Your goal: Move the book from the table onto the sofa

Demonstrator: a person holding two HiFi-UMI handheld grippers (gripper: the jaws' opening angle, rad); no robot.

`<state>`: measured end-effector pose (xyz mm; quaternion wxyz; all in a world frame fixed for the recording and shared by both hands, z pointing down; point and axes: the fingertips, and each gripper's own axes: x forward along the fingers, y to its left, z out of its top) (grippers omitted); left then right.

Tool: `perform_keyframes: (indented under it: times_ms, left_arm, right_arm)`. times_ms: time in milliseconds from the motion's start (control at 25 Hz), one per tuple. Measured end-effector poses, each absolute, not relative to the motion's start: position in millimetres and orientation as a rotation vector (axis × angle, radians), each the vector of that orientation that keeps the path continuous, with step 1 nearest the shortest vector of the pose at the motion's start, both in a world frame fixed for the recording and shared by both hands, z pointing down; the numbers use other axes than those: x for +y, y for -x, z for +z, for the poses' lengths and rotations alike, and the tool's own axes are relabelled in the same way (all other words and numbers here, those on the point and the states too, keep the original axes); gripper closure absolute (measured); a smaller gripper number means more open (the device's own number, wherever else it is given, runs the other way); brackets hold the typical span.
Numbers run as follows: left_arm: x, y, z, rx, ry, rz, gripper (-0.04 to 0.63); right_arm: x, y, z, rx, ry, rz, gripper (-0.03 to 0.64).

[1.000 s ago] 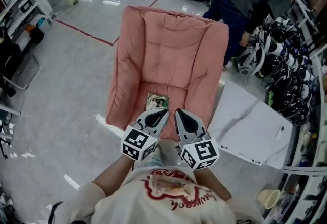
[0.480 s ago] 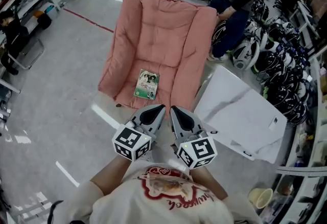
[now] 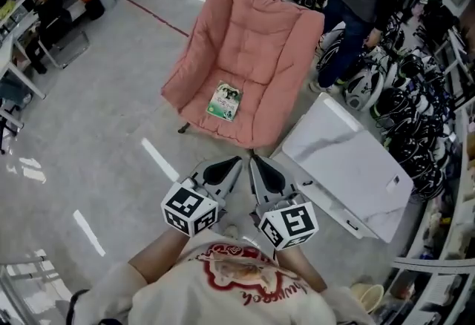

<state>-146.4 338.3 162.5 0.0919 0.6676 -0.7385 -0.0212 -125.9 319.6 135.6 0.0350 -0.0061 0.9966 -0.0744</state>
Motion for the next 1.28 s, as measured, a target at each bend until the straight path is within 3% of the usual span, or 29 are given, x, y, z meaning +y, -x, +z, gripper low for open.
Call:
perform_keyframes:
  times_ms: [640,1280]
  left_arm:
    - [437,155,152,-2.176,-1.995,-0.046,0.591]
    - [435,148,152,-2.153,-2.035,-0.096,0.591]
  right_arm:
    - [425,133,128,3.028,-0.022,-0.264,0.617]
    - [424,120,129,3.042,0.07,-0.248,0.618]
